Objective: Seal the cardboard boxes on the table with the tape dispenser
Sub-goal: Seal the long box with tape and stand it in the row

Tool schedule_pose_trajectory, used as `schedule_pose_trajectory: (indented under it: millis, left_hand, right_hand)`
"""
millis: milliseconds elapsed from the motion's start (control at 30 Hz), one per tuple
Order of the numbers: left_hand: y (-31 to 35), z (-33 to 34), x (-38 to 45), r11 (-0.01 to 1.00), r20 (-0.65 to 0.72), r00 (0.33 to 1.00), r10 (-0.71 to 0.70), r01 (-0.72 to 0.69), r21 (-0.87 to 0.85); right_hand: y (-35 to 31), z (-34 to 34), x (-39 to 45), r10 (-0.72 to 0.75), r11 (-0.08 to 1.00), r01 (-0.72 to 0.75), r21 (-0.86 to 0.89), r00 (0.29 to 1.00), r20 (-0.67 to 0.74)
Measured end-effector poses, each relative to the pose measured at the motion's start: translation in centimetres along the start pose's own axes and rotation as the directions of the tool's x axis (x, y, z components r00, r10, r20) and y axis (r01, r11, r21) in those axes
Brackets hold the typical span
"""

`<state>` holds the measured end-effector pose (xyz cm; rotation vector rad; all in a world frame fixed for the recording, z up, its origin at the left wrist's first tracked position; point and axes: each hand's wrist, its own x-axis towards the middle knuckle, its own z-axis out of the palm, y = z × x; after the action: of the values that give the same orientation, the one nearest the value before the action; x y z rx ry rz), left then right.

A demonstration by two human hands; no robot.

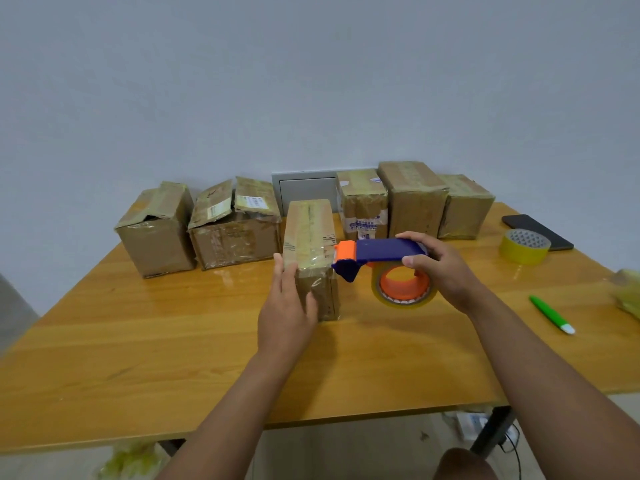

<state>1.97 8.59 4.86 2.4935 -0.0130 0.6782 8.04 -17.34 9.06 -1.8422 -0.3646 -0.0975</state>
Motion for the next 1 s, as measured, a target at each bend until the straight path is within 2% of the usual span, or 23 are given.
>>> schedule_pose_trajectory:
  millis: [100,167,233,333,733,867,1000]
  left_hand:
    - [-0.8,0.3,0.4,0.993,0.034,0.999,0.012,-0.016,0.120]
    - [-0.9,0.1,0.9,0.948,-0.028,0.994,0.103,-0.089,0.305]
    - [-0.6,0.0,1.7,0.899,-0.048,0.974,0.221,-0.184,0.397]
    - [-0.4,0.6,2.1,0.877,0.024,0.946,0.325,-0.310,0.368]
    - [-1.5,0.6,2.7,0.881,-0.027,0.921,0.389,-0.364,0.304]
    - [-0.7,0.6,2.7,0.900,-0.015,0.931,0.366,-0.349,0.259]
    - [0.2,0.3,2.8,0.924,0.030,0.951,0.307,-0.305,0.228]
  right_hand:
    - [0.0,0.1,0.0,-0.006,1.000,0.006,0.002,1.000,0.004]
    - [0.1,0.0,0.0,-0.005,1.000,0.005,-0.003,1.000,0.006]
    - [0.1,-0.1,0.1,-0.001,1.000,0.002,-0.009,1.000,0.010]
    - [0.1,-0.3,0.1,-0.001,1.000,0.001,-0.004,1.000,0.013]
    - [0.8,-3.9,-0.5,0.019,1.000,-0.019,0.004,1.000,0.022]
    - [-1.3,-4.2,-0.3,0.039,0.980,-0.012,-0.198,0.990,0.133]
    - [-3.6,-3.0,2.0,0.074,0.918,0.003,-0.396,0.981,0.180]
